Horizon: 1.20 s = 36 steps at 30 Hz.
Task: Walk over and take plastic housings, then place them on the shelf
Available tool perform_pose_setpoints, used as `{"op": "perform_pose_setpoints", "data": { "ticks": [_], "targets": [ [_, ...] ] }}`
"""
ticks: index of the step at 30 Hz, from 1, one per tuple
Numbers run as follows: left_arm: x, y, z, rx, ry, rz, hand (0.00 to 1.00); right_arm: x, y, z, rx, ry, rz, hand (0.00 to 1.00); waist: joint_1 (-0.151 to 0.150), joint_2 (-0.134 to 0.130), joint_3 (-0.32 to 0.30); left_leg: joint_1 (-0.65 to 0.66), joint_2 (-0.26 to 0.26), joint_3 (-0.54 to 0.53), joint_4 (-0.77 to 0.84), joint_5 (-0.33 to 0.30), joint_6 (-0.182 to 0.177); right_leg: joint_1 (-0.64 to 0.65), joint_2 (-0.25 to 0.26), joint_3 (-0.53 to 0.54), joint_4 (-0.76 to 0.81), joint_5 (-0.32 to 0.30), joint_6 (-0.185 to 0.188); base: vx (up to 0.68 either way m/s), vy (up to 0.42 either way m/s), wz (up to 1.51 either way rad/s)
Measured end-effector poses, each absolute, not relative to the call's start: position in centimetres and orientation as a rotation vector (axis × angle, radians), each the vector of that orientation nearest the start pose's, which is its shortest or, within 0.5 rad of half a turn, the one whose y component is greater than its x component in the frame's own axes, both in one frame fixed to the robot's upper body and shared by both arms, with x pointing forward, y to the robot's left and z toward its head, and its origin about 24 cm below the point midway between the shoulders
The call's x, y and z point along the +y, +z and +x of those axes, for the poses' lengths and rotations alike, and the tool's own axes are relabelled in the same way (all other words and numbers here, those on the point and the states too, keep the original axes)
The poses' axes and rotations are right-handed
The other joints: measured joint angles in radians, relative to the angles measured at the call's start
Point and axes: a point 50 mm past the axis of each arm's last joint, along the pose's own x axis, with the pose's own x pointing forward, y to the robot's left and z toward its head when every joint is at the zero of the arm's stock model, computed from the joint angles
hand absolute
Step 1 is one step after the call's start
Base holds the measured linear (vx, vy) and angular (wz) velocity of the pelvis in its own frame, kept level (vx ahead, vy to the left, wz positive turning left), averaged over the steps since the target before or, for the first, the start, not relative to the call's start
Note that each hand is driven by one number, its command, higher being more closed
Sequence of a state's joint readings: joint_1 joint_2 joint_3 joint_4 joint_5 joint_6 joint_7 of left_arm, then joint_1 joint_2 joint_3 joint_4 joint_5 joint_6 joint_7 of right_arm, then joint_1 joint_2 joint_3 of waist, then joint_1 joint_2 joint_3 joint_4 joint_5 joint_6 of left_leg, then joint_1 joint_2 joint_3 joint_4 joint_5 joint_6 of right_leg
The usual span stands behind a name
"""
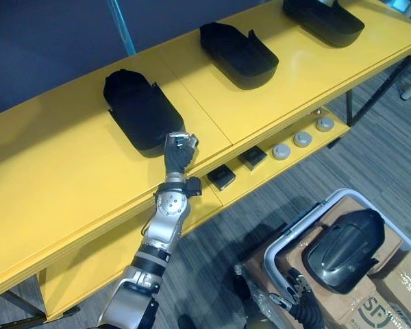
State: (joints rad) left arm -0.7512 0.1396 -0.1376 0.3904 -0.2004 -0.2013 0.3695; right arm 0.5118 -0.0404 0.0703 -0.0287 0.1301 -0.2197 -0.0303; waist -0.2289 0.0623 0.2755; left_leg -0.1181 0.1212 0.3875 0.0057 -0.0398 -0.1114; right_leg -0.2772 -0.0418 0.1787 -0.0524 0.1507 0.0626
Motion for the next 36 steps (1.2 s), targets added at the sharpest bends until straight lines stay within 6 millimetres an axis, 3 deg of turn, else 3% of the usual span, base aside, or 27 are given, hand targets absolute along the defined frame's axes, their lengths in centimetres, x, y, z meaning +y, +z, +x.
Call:
{"op": "perform_pose_setpoints", "data": {
  "ticks": [11,16,17,20,23,27,31,33,34,36],
  "targets": [
    [13.8,19.9,37.6,-0.460,0.198,-0.120,1.00,-16.1,-2.7,13.3,0.249,-0.104,0.104,0.00,0.007,-0.004,0.007,-0.024,0.017,0.013,0.066,-0.039,0.000,-0.003,0.003,0.002,0.008,0.000,0.000,0.01,0.001,-0.03],
    [14.2,19.9,37.6,-0.455,0.214,-0.138,1.00,-16.2,-2.8,13.0,0.261,-0.108,0.104,0.00,0.025,-0.004,0.007,-0.029,0.018,0.008,0.070,-0.040,0.000,-0.004,0.002,-0.001,0.012,0.000,0.000,-0.01,-0.003,0.02],
    [14.4,19.9,37.6,-0.454,0.223,-0.150,0.00,-16.2,-2.8,12.9,0.262,-0.109,0.104,0.00,0.025,-0.004,0.007,-0.031,0.018,0.005,0.071,-0.040,0.000,-0.004,0.001,-0.004,0.012,0.000,0.000,-0.03,-0.007,0.09],
    [14.4,20.0,37.2,-0.471,0.230,-0.164,0.00,-16.3,-3.0,12.9,0.269,-0.111,0.101,0.00,0.025,-0.003,0.007,-0.036,0.017,-0.008,0.073,-0.038,0.001,-0.003,-0.002,-0.016,0.014,0.000,0.000,-0.02,-0.002,0.12],
    [13.0,19.4,34.1,-0.541,0.171,-0.210,0.00,-16.5,-3.3,12.7,0.284,-0.127,0.098,0.00,0.027,-0.003,0.006,-0.026,0.016,-0.030,0.074,-0.034,0.004,0.017,-0.003,-0.033,0.013,-0.003,0.000,0.01,0.003,0.18],
    [10.8,15.6,28.7,-0.508,0.081,-0.330,0.00,-17.3,-4.2,12.3,0.324,-0.182,0.088,0.00,0.046,0.005,-0.003,0.025,0.009,-0.051,0.056,-0.033,0.004,0.072,-0.006,-0.058,0.011,-0.025,0.004,0.01,0.004,0.16],
    [11.8,13.8,25.2,-0.490,0.082,-0.355,0.00,-18.4,-4.3,12.9,0.317,-0.230,0.071,0.00,0.063,0.027,-0.029,0.060,0.009,-0.038,0.080,-0.054,0.001,0.099,0.006,-0.025,0.012,-0.030,0.009,0.01,-0.001,-0.25],
    [12.7,13.3,23.8,-0.500,0.098,-0.359,0.00,-18.9,-3.7,14.1,0.274,-0.231,0.051,0.00,0.103,0.026,-0.048,0.053,0.018,-0.154,0.215,-0.105,0.019,0.109,0.025,0.047,0.040,-0.039,0.008,0.00,-0.026,-0.85],
    [12.8,13.2,23.5,-0.500,0.102,-0.361,0.00,-19.1,-3.5,14.4,0.262,-0.225,0.041,0.00,0.107,0.030,-0.056,0.049,0.018,-0.212,0.246,-0.120,0.019,0.109,0.031,0.063,0.053,-0.044,0.009,-0.03,-0.022,-0.91],
    [12.6,13.1,23.1,-0.505,0.114,-0.370,0.00,-19.5,-2.3,15.4,0.205,-0.210,-0.010,0.00,0.134,0.042,-0.084,0.071,0.016,-0.435,0.327,-0.198,-0.013,0.082,0.082,0.146,0.151,-0.087,0.024,-0.05,0.045,-1.10]
  ]
}}
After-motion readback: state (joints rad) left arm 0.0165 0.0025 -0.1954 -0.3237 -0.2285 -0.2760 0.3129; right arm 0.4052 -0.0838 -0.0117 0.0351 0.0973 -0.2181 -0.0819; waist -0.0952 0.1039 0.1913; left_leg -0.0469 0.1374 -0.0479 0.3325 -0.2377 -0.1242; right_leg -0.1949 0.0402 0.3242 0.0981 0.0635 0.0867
